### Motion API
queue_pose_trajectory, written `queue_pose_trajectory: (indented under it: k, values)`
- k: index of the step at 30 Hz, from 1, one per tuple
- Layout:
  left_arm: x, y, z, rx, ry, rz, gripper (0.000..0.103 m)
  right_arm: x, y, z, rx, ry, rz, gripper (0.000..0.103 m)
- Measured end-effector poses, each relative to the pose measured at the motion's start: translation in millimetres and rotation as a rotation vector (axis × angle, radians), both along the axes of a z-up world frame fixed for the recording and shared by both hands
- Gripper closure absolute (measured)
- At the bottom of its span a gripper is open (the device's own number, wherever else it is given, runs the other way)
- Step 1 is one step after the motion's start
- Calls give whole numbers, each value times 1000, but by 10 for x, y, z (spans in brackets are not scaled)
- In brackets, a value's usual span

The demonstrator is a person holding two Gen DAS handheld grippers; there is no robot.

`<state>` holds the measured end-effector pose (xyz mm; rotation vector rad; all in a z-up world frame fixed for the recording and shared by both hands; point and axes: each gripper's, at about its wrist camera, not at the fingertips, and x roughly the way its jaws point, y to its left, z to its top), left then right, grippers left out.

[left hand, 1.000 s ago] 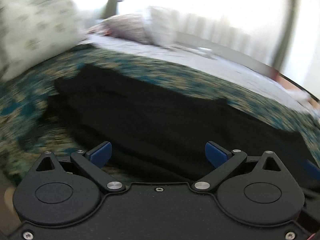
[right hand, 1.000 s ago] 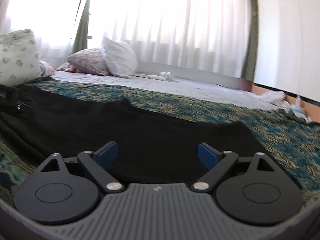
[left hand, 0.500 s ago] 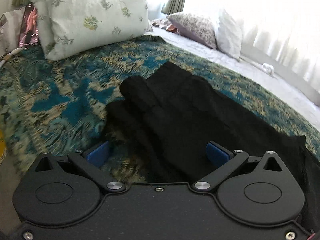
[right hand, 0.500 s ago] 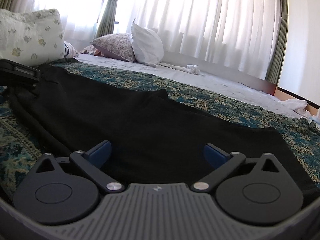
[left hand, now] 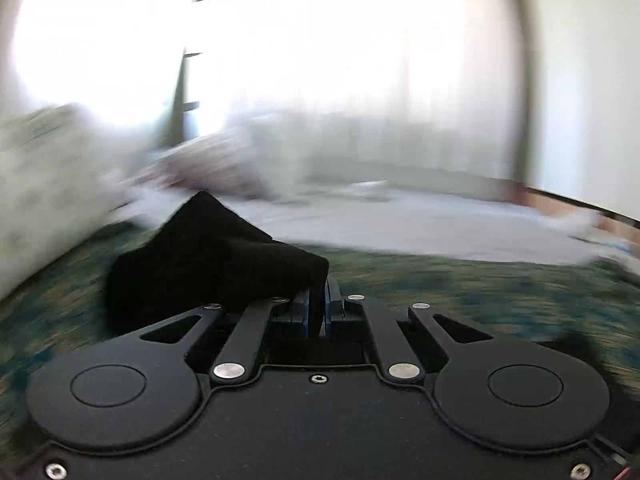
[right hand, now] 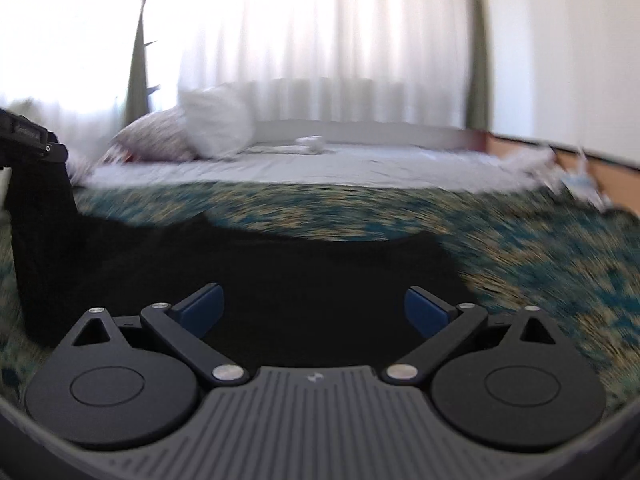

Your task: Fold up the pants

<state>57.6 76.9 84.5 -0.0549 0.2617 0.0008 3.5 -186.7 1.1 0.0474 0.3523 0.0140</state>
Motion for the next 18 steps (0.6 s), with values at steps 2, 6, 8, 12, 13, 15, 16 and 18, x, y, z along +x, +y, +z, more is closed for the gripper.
queue_pose_trajectory:
  k: [2,6,8,12,13,15,16,18]
  values:
    - [0,-476,37,29,10,-175,96,-42,-309,44,75,-4,-75,4]
    - [38,-1345,-212,135,92,-430,95,-181,-853,60,213,-24,-218,4]
    - [85,-1664,-413,152,193,-565,95,-263,-1089,36,271,-20,-269,5]
    - [-65,-2071,-704,255,253,-681,92,-364,-1316,-30,304,-8,-290,6]
    - [-146,-2077,-721,264,233,-698,90,-374,-1318,-50,301,-7,-280,6]
    - [-280,-2027,-703,264,213,-722,79,-384,-1294,-79,293,-2,-257,5]
    - [-350,-1971,-696,261,198,-720,77,-364,-1281,-100,289,4,-238,5]
    - [-476,-1757,-645,255,169,-697,75,-281,-1212,-122,279,18,-193,5]
